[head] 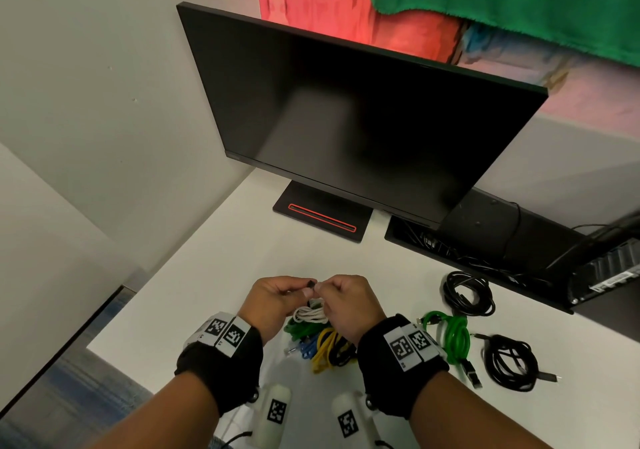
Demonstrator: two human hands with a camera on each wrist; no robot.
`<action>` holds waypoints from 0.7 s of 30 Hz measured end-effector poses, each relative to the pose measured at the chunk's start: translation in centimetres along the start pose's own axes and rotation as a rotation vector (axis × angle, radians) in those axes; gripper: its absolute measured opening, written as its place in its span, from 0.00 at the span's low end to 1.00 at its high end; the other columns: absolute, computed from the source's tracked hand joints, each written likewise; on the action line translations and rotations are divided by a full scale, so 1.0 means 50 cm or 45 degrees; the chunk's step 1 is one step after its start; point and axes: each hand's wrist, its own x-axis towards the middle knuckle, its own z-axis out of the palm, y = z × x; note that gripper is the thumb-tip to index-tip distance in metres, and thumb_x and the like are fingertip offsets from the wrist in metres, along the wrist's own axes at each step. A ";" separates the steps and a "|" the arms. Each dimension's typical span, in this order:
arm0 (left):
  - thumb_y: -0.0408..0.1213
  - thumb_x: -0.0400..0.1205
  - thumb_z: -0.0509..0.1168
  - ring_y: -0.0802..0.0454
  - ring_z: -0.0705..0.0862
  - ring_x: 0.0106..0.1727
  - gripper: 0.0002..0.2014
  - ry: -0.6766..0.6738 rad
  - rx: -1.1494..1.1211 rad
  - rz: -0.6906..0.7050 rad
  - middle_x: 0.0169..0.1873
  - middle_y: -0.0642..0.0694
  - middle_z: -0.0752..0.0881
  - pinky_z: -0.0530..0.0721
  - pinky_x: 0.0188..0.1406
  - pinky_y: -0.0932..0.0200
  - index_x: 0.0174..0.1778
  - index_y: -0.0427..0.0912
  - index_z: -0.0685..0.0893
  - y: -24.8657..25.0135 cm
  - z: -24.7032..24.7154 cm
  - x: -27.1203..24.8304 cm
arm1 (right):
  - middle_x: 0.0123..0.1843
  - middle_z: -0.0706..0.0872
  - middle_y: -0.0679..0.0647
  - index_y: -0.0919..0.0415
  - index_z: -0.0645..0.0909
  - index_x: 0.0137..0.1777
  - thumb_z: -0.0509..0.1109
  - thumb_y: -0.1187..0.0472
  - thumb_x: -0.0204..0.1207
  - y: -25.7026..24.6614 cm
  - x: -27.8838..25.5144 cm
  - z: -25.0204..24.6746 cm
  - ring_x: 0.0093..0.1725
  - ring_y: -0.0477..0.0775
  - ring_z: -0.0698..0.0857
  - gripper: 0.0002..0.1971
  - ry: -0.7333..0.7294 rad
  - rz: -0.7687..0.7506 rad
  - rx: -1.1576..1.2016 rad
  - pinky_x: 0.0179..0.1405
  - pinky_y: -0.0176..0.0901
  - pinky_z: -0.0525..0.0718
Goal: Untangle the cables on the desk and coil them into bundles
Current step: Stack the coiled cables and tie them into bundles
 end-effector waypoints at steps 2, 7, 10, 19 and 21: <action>0.22 0.78 0.69 0.56 0.90 0.37 0.09 -0.028 0.005 0.007 0.38 0.44 0.93 0.84 0.36 0.68 0.50 0.34 0.91 0.000 0.003 -0.003 | 0.19 0.76 0.46 0.60 0.86 0.32 0.69 0.56 0.72 -0.004 0.001 -0.003 0.21 0.47 0.72 0.12 -0.002 0.042 0.026 0.27 0.40 0.71; 0.27 0.82 0.66 0.50 0.84 0.37 0.10 -0.030 -0.047 -0.109 0.36 0.42 0.91 0.79 0.40 0.56 0.46 0.42 0.93 -0.001 0.000 -0.005 | 0.17 0.75 0.47 0.56 0.85 0.27 0.68 0.56 0.66 -0.019 -0.004 -0.007 0.16 0.44 0.69 0.09 -0.077 0.076 0.070 0.20 0.34 0.67; 0.26 0.83 0.64 0.46 0.81 0.37 0.15 -0.026 0.007 -0.072 0.35 0.36 0.87 0.76 0.40 0.53 0.40 0.45 0.94 -0.001 0.001 -0.003 | 0.17 0.75 0.52 0.60 0.84 0.30 0.67 0.63 0.72 -0.020 -0.008 -0.002 0.15 0.49 0.69 0.10 -0.101 0.074 0.094 0.17 0.34 0.67; 0.25 0.83 0.64 0.52 0.79 0.29 0.18 -0.004 0.139 0.020 0.24 0.47 0.85 0.78 0.31 0.63 0.32 0.45 0.91 -0.004 0.006 0.001 | 0.18 0.76 0.58 0.62 0.83 0.31 0.66 0.61 0.73 -0.022 -0.008 -0.002 0.15 0.54 0.70 0.10 -0.081 0.050 0.032 0.17 0.37 0.70; 0.24 0.83 0.64 0.56 0.80 0.28 0.16 -0.016 0.143 0.030 0.25 0.47 0.86 0.79 0.31 0.64 0.35 0.43 0.91 -0.002 0.008 0.000 | 0.18 0.76 0.57 0.60 0.83 0.30 0.65 0.61 0.73 -0.023 -0.008 -0.003 0.15 0.54 0.70 0.11 -0.083 0.050 0.009 0.17 0.36 0.70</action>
